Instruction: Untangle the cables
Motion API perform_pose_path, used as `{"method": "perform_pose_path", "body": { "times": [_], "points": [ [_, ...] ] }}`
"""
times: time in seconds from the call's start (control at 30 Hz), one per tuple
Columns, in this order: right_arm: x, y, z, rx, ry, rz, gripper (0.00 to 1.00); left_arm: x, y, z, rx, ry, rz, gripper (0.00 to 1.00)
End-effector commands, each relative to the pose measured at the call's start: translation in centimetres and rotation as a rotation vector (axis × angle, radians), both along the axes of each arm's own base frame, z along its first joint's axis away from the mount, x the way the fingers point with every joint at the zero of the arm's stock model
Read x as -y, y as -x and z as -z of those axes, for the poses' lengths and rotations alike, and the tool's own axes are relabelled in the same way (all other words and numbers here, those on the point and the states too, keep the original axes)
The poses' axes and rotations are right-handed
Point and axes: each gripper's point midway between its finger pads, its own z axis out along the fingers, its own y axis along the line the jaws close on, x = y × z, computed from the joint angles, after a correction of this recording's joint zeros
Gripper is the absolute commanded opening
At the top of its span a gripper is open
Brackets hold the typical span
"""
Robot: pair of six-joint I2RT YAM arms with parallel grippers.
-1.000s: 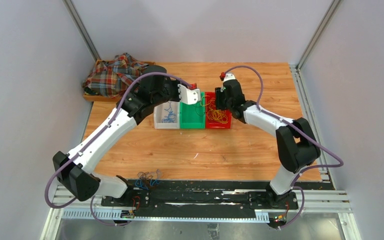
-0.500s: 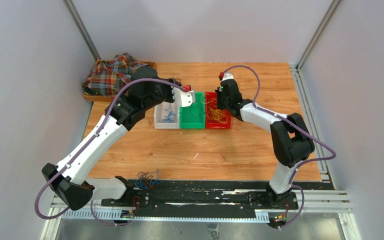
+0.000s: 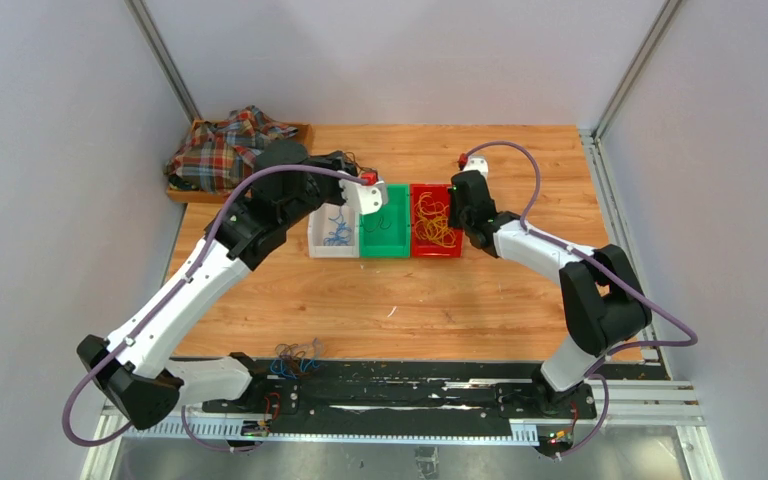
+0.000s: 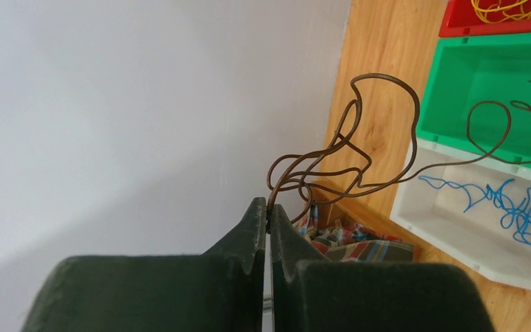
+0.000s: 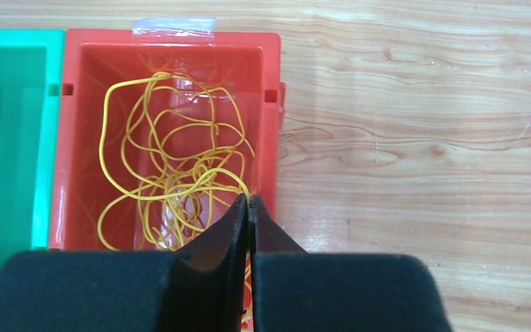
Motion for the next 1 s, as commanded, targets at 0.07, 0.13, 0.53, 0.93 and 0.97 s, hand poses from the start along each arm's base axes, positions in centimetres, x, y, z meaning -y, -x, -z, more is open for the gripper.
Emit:
{"method": "perform_pose_path", "body": {
  "times": [0.07,0.13,0.53,0.93,0.97],
  "points": [
    [1.2,-0.3,0.5,-0.025,0.049,0.073,0.01,2.3,-1.6,0.4,0.015,0.013,0.009,0.00],
    [0.1,-1.4,0.7,-0.032,0.060,0.041,0.01,2.8,-2.3,1.1,0.012,-0.005,0.009,0.00],
    [-5.2,-4.5,3.4,-0.074,0.082,-0.085,0.01,3.7,-4.3,4.4,-0.031,-0.078,-0.009,0.00],
    [-4.4,-4.3,-1.9,-0.005,-0.075,-0.002,0.57,5.7,-6.4,8.7,-0.209,0.035,-0.090,0.00],
    [-4.5,-4.0,-2.9,-0.005,-0.122,-0.003,0.59,5.7,-6.5,9.2,-0.229,0.047,-0.102,0.00]
  ]
}}
